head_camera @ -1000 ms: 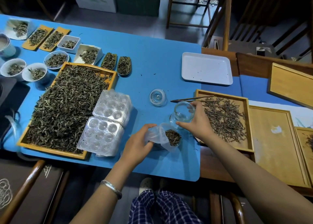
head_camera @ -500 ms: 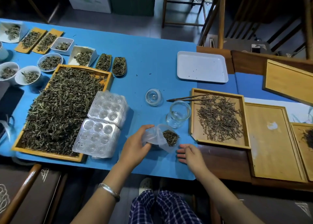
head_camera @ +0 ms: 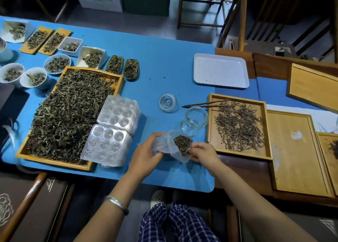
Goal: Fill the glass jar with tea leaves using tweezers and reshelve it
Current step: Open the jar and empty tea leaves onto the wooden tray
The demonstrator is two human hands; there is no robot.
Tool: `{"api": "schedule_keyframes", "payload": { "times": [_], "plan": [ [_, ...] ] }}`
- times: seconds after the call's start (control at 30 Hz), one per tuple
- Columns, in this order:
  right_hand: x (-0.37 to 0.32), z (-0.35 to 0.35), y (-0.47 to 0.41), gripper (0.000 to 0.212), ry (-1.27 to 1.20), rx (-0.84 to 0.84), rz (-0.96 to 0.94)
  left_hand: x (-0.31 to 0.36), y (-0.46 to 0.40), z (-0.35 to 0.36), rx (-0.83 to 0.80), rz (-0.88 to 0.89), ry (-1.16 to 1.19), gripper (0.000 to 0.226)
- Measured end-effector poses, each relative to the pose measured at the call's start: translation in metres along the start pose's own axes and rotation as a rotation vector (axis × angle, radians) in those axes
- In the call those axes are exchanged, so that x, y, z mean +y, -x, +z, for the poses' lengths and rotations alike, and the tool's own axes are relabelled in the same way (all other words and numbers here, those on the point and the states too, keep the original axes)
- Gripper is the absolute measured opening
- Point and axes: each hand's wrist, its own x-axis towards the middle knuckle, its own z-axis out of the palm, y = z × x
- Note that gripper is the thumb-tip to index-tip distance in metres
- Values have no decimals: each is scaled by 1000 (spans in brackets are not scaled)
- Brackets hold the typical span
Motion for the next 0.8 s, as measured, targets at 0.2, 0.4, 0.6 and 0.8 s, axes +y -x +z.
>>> {"api": "schedule_keyframes", "payload": {
  "times": [0.2, 0.4, 0.6, 0.8],
  "plan": [
    [-14, 2, 13, 12, 190, 68, -153, 6, 3, -9, -7, 7, 0, 43],
    [-27, 3, 41, 18, 467, 114, -363, 11, 8, -22, -50, 58, -76, 52],
    [-44, 8, 76, 16, 613, 117, -526, 5, 19, -33, -3, 69, -4, 60],
    [-67, 12, 98, 9, 700, 216, -605, 7, 21, -36, -1, 27, 102, 66]
  ]
}}
